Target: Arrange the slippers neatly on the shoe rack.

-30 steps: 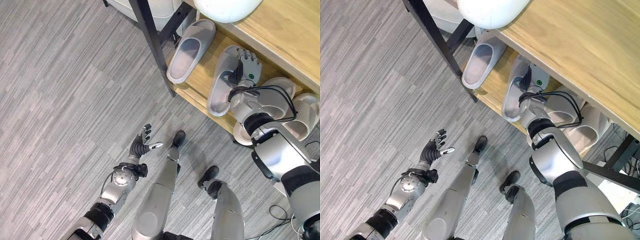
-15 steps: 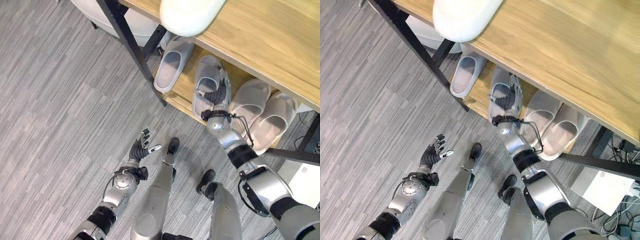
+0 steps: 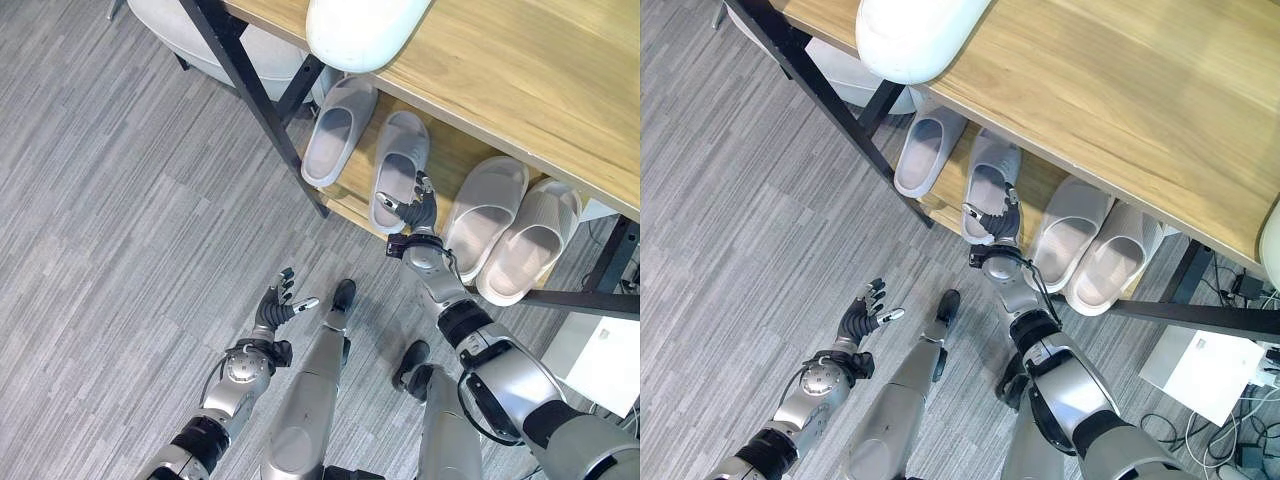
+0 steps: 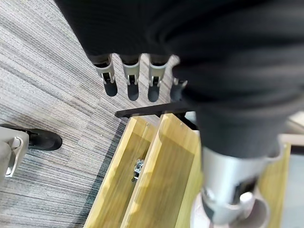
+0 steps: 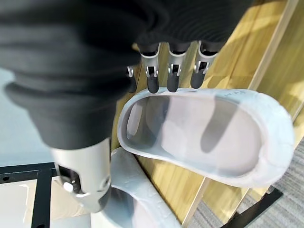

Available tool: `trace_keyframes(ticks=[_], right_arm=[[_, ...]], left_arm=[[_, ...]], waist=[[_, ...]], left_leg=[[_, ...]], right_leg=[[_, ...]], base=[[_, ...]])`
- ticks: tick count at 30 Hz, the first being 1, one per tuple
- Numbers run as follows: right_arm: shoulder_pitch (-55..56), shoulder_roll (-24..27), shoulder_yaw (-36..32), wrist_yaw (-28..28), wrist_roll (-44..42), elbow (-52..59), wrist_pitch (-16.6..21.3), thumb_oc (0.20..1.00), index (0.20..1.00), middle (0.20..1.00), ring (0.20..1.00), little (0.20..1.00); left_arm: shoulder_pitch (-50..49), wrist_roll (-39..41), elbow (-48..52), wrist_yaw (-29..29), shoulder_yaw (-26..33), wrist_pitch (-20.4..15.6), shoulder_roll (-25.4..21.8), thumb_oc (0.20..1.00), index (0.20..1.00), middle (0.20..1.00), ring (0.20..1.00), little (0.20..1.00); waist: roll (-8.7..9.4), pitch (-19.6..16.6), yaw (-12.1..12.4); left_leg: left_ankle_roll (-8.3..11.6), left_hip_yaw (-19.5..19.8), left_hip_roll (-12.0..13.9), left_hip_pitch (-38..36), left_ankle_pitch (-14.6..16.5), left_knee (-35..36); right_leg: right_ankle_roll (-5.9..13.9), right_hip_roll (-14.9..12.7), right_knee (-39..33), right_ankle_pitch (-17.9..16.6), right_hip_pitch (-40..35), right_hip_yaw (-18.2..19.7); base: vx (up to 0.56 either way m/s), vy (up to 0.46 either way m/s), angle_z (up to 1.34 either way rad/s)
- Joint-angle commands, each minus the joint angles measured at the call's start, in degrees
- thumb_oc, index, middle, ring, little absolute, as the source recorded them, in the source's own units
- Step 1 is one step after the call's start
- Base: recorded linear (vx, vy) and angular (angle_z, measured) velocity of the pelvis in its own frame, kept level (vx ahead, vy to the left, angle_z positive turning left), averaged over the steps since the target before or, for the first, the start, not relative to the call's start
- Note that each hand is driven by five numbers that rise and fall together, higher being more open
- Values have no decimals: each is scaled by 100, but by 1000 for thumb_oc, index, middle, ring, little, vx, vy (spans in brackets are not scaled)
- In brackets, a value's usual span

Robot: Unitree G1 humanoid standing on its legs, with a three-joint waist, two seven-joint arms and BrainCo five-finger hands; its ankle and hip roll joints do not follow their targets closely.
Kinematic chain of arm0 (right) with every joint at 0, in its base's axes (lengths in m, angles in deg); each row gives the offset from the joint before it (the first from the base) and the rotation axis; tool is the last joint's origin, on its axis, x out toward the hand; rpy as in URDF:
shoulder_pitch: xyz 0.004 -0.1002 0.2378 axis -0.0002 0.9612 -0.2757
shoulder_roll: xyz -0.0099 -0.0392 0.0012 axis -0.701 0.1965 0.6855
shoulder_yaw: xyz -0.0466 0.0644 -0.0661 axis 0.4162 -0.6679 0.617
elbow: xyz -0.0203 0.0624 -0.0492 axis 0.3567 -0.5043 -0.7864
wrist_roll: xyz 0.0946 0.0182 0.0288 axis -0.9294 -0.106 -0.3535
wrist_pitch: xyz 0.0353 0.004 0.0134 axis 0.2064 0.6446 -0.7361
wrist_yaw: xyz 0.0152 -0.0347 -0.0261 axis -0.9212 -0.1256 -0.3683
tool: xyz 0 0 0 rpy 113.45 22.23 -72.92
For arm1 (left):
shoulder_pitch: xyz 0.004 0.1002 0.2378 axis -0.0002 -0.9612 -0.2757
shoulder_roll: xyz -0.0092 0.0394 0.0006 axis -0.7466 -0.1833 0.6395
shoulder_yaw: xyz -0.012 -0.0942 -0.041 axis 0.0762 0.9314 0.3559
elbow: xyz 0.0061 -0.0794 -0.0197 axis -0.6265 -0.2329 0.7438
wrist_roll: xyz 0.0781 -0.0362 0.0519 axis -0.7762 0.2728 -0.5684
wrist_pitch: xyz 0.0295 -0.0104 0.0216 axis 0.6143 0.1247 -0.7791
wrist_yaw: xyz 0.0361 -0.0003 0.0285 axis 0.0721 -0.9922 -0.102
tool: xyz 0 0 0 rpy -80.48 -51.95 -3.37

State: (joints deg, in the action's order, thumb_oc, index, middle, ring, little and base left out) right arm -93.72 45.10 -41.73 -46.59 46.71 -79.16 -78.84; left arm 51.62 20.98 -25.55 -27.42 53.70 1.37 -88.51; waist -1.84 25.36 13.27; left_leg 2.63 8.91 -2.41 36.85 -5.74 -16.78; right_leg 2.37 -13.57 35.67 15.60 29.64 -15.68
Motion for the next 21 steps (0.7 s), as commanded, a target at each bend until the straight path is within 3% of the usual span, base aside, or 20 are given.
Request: trace_keyframes(ticks=[1,5,10,16,17,18,21], right_arm=[[-294,-105,-212,444,-1020,57,459,1000,1000,1000,1000,1000],[-866,73,-407,789,-2073,-197,666,1000,1000,1000,1000,1000],[-1307,421,-452,793,-2050,-590,610,1000,1000,1000,1000,1000],[-635,491,6,786,-1095,253,377,1000,1000,1000,1000,1000],[-440,481,134,862,-901,534,323,1000,1000,1000,1000,1000],[3,489,307,1082,-731,1077,307,1000,1000,1000,1000,1000],[829,533,535,1513,-472,1821,259,1000,1000,1000,1000,1000]], left_arm=[[169,-225,33,-15,-37,-110,-66,1000,1000,1000,1000,1000],[194,-124,87,150,-97,-151,-210,1000,1000,1000,1000,1000],[227,-67,-4,214,-172,-194,-205,1000,1000,1000,1000,1000],[239,-92,-135,185,29,-156,-117,1000,1000,1000,1000,1000],[215,-111,-140,189,78,-137,-104,1000,1000,1000,1000,1000],[196,-126,-139,222,194,-99,-93,1000,1000,1000,1000,1000],[115,-163,-119,309,372,-43,-68,1000,1000,1000,1000,1000]], waist=[[-140,85,256],[-192,83,469],[-170,50,567],[2,29,389],[40,23,340],[100,5,245],[188,-102,48]], left_leg=[[-85,-79,-2,-169,1599,-1015],[-67,-32,-38,-147,1569,-965],[-57,-12,-42,-193,1553,-913],[-11,-92,74,-545,1466,-632],[-4,-115,97,-615,1443,-566],[-14,-167,140,-727,1199,-348],[23,-267,221,-1101,1040,70]], right_leg=[[452,-237,-786,-266,-517,391],[485,-286,-846,-268,-576,296],[494,-305,-880,-269,-659,252],[494,-210,-1164,-411,-898,318],[497,-184,-1254,-452,-949,340],[487,-148,-1493,-713,-1016,321],[520,-60,-1927,-891,-1326,342]], base=[[44,-18,2],[33,-26,15],[27,-22,14],[2,-11,6],[-94,-11,-16],[-92,-29,-23],[-9,-46,-28]])
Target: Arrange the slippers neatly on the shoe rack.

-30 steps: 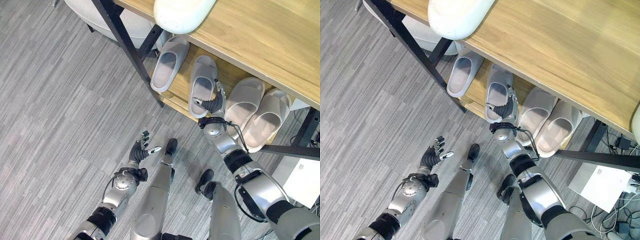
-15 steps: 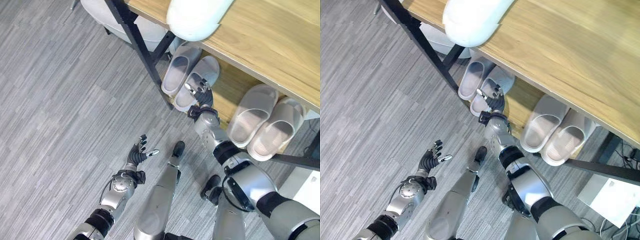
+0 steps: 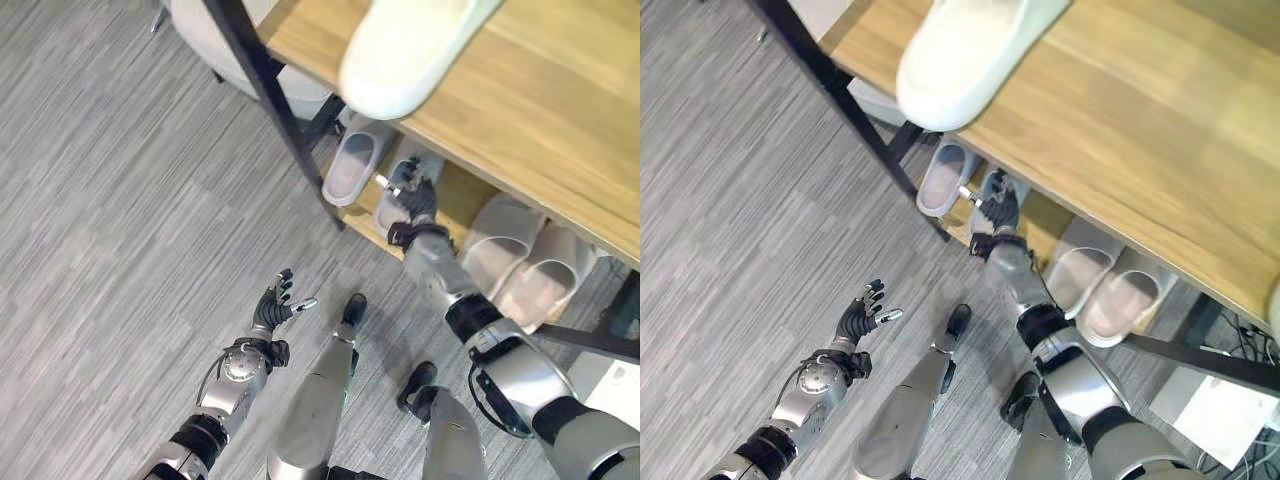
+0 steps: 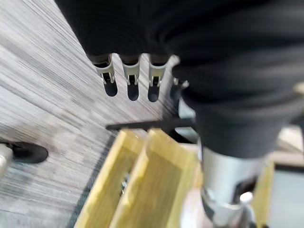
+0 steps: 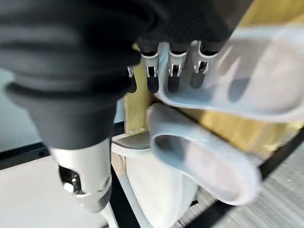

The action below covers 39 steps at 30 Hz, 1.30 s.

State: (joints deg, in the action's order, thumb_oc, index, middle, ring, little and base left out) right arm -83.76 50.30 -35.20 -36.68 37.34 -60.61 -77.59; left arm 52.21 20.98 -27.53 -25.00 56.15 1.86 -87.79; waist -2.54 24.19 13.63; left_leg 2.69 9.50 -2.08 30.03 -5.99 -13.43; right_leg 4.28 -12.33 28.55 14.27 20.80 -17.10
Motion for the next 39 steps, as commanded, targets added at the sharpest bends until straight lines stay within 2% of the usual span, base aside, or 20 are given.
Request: trace_keyframes(ticks=[1,4,7,8,10,16,18,19,21,22,24,26,27,29,35,37,39], right_arm=[[153,28,-45,681,516,200,118,1000,1000,1000,1000,1000],[634,92,57,1004,526,543,110,1000,1000,1000,1000,1000],[1444,277,166,1593,615,1076,99,1000,1000,1000,1000,1000],[1444,278,166,1593,615,1078,99,1000,1000,1000,1000,1000],[1944,421,69,1844,696,1245,105,1000,1000,1000,1000,1000],[2986,639,-198,1961,1250,1222,10,1000,1000,1000,1000,1000],[2993,641,-198,1960,1252,1227,7,1000,1000,1000,1000,1000],[3305,761,-307,1915,1620,1193,-28,1000,1000,1000,1000,1000],[3461,809,-365,1938,1745,1226,-44,1000,1000,1000,1000,1000],[3859,999,-508,1950,2112,1455,-19,1000,1000,1000,1000,1000],[4047,1074,-574,1974,2215,1585,-11,1000,1000,1000,1000,1000],[4546,1307,-750,2087,2486,1899,31,1000,1000,1000,1000,1000],[4728,1411,-789,2197,2620,1977,-17,1000,1000,1000,1000,1000],[4798,1465,-813,2225,2655,1971,-42,1000,1000,1000,1000,1000],[4888,1677,-1024,2399,2507,1776,-89,1000,1000,1000,1000,1000],[4898,1735,-1106,2423,2425,1758,-66,1000,1000,1000,1000,1000],[4855,1785,-1117,2439,2265,1695,-14,1000,1000,1000,1000,1000]], left_arm=[[3,-184,67,99,180,-79,-116,1000,1000,1000,1000,1000],[-113,-217,82,182,257,-47,-108,1000,1000,1000,1000,1000],[-375,-300,79,391,403,2,-62,1000,1000,1000,1000,1000],[-374,-300,79,391,402,2,-61,1000,1000,1000,1000,1000],[-486,-407,-62,478,456,27,4,1000,1000,1000,1000,1000],[-676,-446,-188,582,495,65,240,1000,1000,1000,1000,1000],[-681,-446,-187,582,493,65,241,1000,1000,1000,1000,1000],[-737,-445,-93,652,467,91,271,1000,1000,1000,1000,1000],[-776,-458,-30,696,438,97,279,1000,1000,1000,1000,1000],[-846,-567,113,781,369,110,271,1000,1000,1000,1000,1000],[-896,-621,188,819,340,116,260,1000,1000,1000,1000,1000],[-971,-872,364,1005,189,171,166,1000,1000,1000,1000,1000],[-924,-1243,370,1169,-4,234,58,1000,1000,1000,1000,1000],[-855,-1509,417,1260,-153,269,-33,1000,1000,1000,1000,1000],[-89,-2953,1254,1962,-1274,251,-720,1000,1000,1000,1000,1000],[225,-3041,1860,2121,-1516,163,-991,1000,1000,1000,1000,1000],[810,-2458,3097,2372,-1768,-40,-1382,1000,1000,1000,1000,1000]], waist=[[289,-54,-39],[335,-214,-153],[396,-585,-372],[396,-601,-378],[414,-864,-565],[339,-1347,-921],[337,-1348,-919],[323,-1449,-1025],[311,-1492,-1065],[300,-1568,-1182],[289,-1611,-1217],[273,-1688,-1382],[254,-1718,-1480],[239,-1736,-1542],[136,-1826,-1832],[110,-1858,-1890],[78,-1900,-1944]], left_leg=[[32,-353,213,-572,1001,-78],[54,-422,272,-836,884,227],[77,-555,428,-1380,630,867],[75,-548,426,-1364,610,881],[108,-637,513,-1737,463,1282],[189,-843,603,-2370,327,1804],[190,-844,605,-2376,328,1806],[201,-917,628,-2473,336,1843],[212,-952,646,-2504,346,1843],[223,-1024,671,-2554,372,1843],[228,-1071,687,-2585,386,1843],[227,-1158,717,-2667,430,1843],[222,-1218,739,-2723,461,1843],[219,-1249,747,-2751,484,1843],[228,-1396,773,-2851,578,1843],[223,-1419,773,-2877,605,1843],[226,-1443,771,-2908,627,1843]], right_leg=[[346,-152,-1385,-824,-566,474],[376,-107,-1650,-956,-780,450],[440,-2,-2228,-1163,-1209,412],[441,-2,-2243,-1181,-1198,405],[458,69,-2523,-1270,-1456,446],[462,228,-3063,-1400,-1909,540],[461,230,-3070,-1403,-1916,540],[463,265,-3205,-1452,-2006,582],[469,285,-3280,-1473,-2048,596],[485,308,-3355,-1492,-2070,673],[491,316,-3355,-1487,-2070,710],[515,341,-3355,-1491,-2074,824],[518,351,-3355,-1494,-2076,903],[523,359,-3355,-1497,-2072,945],[558,382,-3355,-1507,-2033,1109],[563,386,-3355,-1513,-2022,1157],[577,383,-3355,-1515,-2038,1174]], base=[[67,-49,-36],[47,-46,-29],[74,-53,-26],[102,-67,-10],[79,-75,-27],[61,-47,-12],[23,-34,-11],[36,-52,-32],[29,-50,-24],[10,-33,-6],[23,-33,-26],[32,-47,-31],[17,-30,-22],[18,-13,-30],[18,-3,-20],[28,-4,-7],[22,-10,-10]])
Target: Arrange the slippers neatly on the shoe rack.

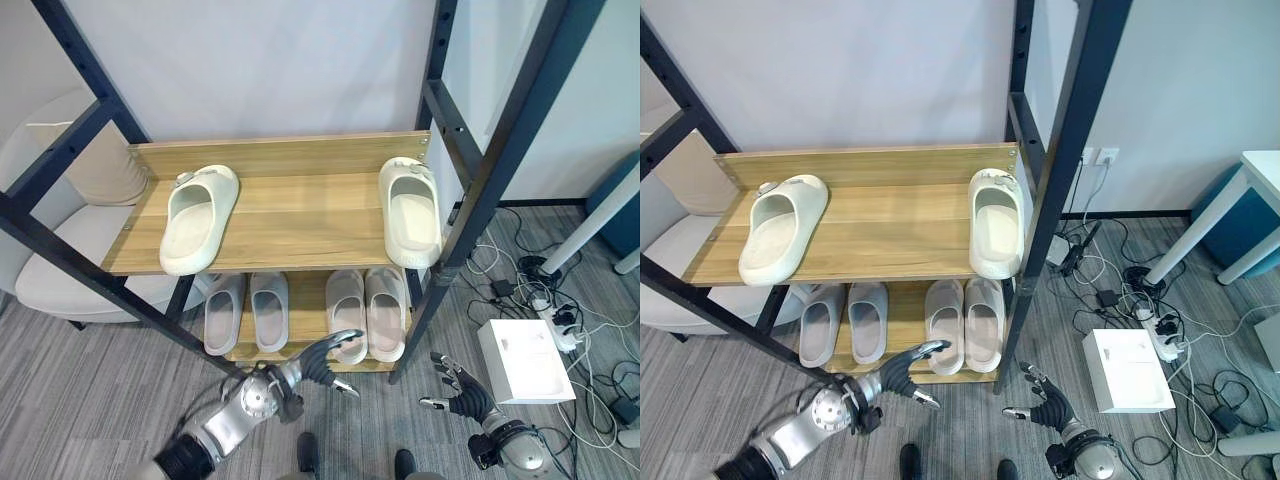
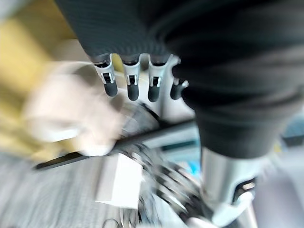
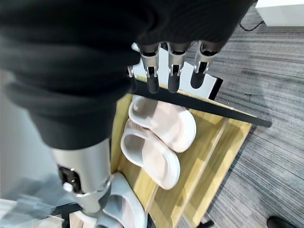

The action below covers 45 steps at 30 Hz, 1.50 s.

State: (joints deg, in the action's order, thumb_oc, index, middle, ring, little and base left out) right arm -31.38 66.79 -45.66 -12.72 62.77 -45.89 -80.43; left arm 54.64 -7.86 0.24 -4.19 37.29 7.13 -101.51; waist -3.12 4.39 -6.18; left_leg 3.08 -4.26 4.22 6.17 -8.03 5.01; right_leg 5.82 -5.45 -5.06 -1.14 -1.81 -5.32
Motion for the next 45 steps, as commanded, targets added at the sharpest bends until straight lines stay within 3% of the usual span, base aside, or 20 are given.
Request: trace_keyframes(ticks=[1,6,8,10,12,15,17,20,21,23,27,36,42,43,45], right_arm=[[-388,126,-60,53,-294,210,277,1000,1000,1000,1000,1000],[-315,-40,18,78,-248,181,287,1000,1000,1000,1000,1000],[-188,-195,-2,96,-231,227,300,1000,1000,1000,1000,1000],[-134,-321,-31,66,-239,238,346,1000,1000,1000,1000,1000],[-89,-433,-25,26,-270,148,434,1000,1000,1000,1000,1000],[-80,-424,15,-16,-243,37,528,1000,1000,1000,1000,1000],[-51,-368,32,-50,-214,61,585,1000,1000,1000,1000,1000],[15,-261,21,-87,-195,71,652,1000,1000,1000,1000,1000],[72,-179,-32,-63,-226,129,661,1000,1000,1000,1000,1000],[120,-99,-66,-19,-242,227,660,1000,1000,1000,1000,1000],[174,-33,-165,-6,-250,332,651,1000,1000,1000,1000,1000],[61,-34,-219,-72,-300,245,631,1000,1000,1000,1000,1000],[134,-9,-286,-121,-363,289,636,1000,1000,1000,1000,1000],[170,-19,-313,-116,-462,302,650,1000,1000,1000,1000,1000],[221,-49,-365,-100,-530,287,634,1000,1000,1000,1000,1000]], left_arm=[[652,712,583,356,103,-597,-84,1000,1000,1000,1000,1000],[1062,2775,1791,548,611,-633,100,1000,1000,1000,1000,1000],[1064,3104,2059,151,1256,-833,436,1000,1000,1000,1000,1000],[1116,2650,2117,-463,1872,-1056,604,1000,1000,1000,1000,1000],[1315,1279,1925,-1520,2607,-1252,593,1000,1000,1000,1000,1000],[1557,-580,1546,-2616,3038,-1130,286,1000,1000,1000,1000,1000],[1709,-1537,1394,-3031,3226,-980,-30,1000,1000,1000,1000,1000],[1732,-3278,720,-3809,3538,-305,-915,1000,1000,1000,1000,1000],[1628,-3968,330,-3944,3645,48,-1353,1000,1000,1000,1000,1000],[1538,-4594,-211,-3933,3658,428,-1807,1000,1000,1000,1000,1000],[1498,-5009,-1065,-3807,3656,851,-2284,1000,1000,1000,1000,1000],[1703,-5230,-2198,-3621,3253,1193,-2309,1000,1000,1000,1000,1000],[2572,-5338,-3109,-3446,2391,1374,-2534,1000,1000,1000,1000,1000],[2799,-5305,-3412,-3420,2152,1379,-2614,200,200,200,200,200],[2897,-5185,-3510,-3352,2045,1335,-2660,200,200,200,200,200]], waist=[[134,78,32],[146,43,9],[168,38,49],[190,35,110],[213,32,184],[203,21,212],[183,6,209],[146,-39,192],[130,-59,167],[126,-76,116],[143,-80,20],[146,-52,-115],[127,-43,-272],[119,-21,-327],[136,-25,-343]], left_leg=[[190,-74,143,-534,837,-1],[199,-85,132,-574,841,-1],[200,-49,130,-591,832,-1],[204,-15,123,-597,822,-1],[220,18,127,-597,809,-1],[239,40,128,-606,810,-1],[245,34,137,-616,816,-1],[259,18,145,-646,842,-1],[268,-16,150,-676,870,-1],[273,-60,162,-701,897,-1],[272,-180,170,-718,932,-1],[247,-297,173,-771,978,-1],[229,-407,172,-766,986,-1],[227,-476,165,-754,982,-1],[222,-522,164,-754,985,-1]], right_leg=[[428,-306,6,28,217,-3],[420,-303,6,49,167,-8],[401,-305,6,70,118,-36],[385,-304,6,92,85,-74],[365,-301,6,112,42,-121],[370,-298,6,125,20,-130],[379,-303,6,124,16,-132],[401,-312,6,108,17,-127],[410,-316,6,106,15,-110],[422,-311,6,104,18,-68],[438,-308,6,79,82,31],[443,-303,6,67,132,142],[477,-292,6,24,211,244],[491,-288,6,-10,264,315],[507,-281,6,-32,308,370]], base=[[17,-7,-10],[5,-4,-2],[7,-42,1],[15,-48,3],[20,-45,12],[26,-17,17],[33,-2,3],[49,4,-2],[66,9,-3],[64,9,-10],[40,7,-18],[23,4,-9],[5,7,-3],[-17,27,-30],[-18,20,-31]])
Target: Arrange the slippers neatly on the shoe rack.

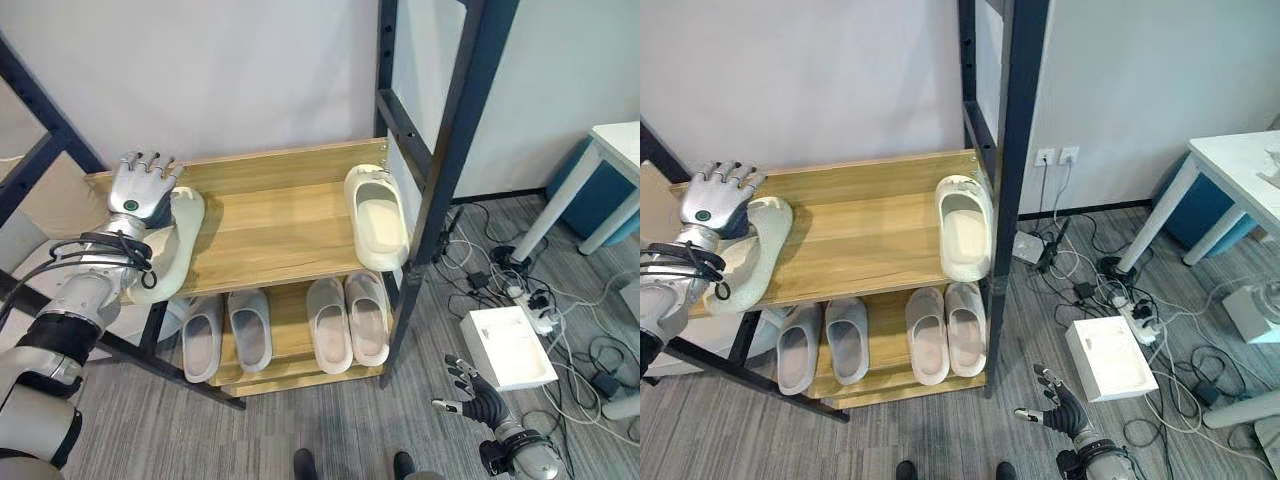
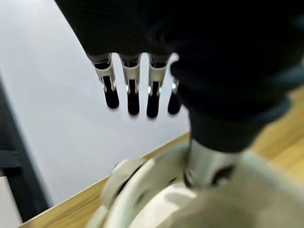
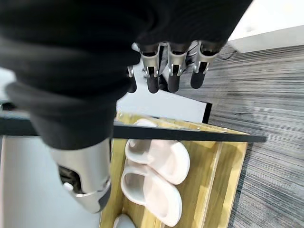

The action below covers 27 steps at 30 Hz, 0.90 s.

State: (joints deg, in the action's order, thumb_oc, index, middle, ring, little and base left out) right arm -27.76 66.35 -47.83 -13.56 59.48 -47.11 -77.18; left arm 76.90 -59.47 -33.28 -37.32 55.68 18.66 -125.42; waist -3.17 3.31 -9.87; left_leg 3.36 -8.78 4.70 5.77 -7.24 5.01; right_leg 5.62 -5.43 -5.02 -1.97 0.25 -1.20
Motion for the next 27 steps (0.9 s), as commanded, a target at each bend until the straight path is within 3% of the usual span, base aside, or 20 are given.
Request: trace_keyframes(ticks=[1,16,21,27], right_arm=[[-141,-5,-149,-16,-202,410,309,1000,1000,1000,1000,1000],[-105,-113,-154,-61,-294,456,282,1000,1000,1000,1000,1000],[-82,-85,-116,-99,-400,453,302,1000,1000,1000,1000,1000],[-29,-50,-168,-180,-496,443,340,1000,1000,1000,1000,1000]], left_arm=[[672,-24,-159,-39,205,182,-269,200,200,200,200,200],[480,-136,1071,-124,378,-44,288,200,200,200,200,200],[936,-357,1327,-200,-143,-204,643,200,200,200,200,200],[1521,-539,1043,-227,-743,-116,895,200,200,200,200,200]], waist=[[142,84,27],[181,51,6],[168,69,-87],[139,117,-229]], left_leg=[[194,-70,116,-714,907,-1],[184,-68,113,-747,914,-1],[184,-72,129,-717,896,-1],[182,-149,143,-689,897,-1]], right_leg=[[527,-283,2,51,103,-42],[504,-275,2,45,85,-24],[510,-263,2,29,123,18],[533,-250,2,-11,234,99]], base=[[-9,11,-6],[-5,-4,-2],[-7,-12,-1],[-3,-3,-1]])
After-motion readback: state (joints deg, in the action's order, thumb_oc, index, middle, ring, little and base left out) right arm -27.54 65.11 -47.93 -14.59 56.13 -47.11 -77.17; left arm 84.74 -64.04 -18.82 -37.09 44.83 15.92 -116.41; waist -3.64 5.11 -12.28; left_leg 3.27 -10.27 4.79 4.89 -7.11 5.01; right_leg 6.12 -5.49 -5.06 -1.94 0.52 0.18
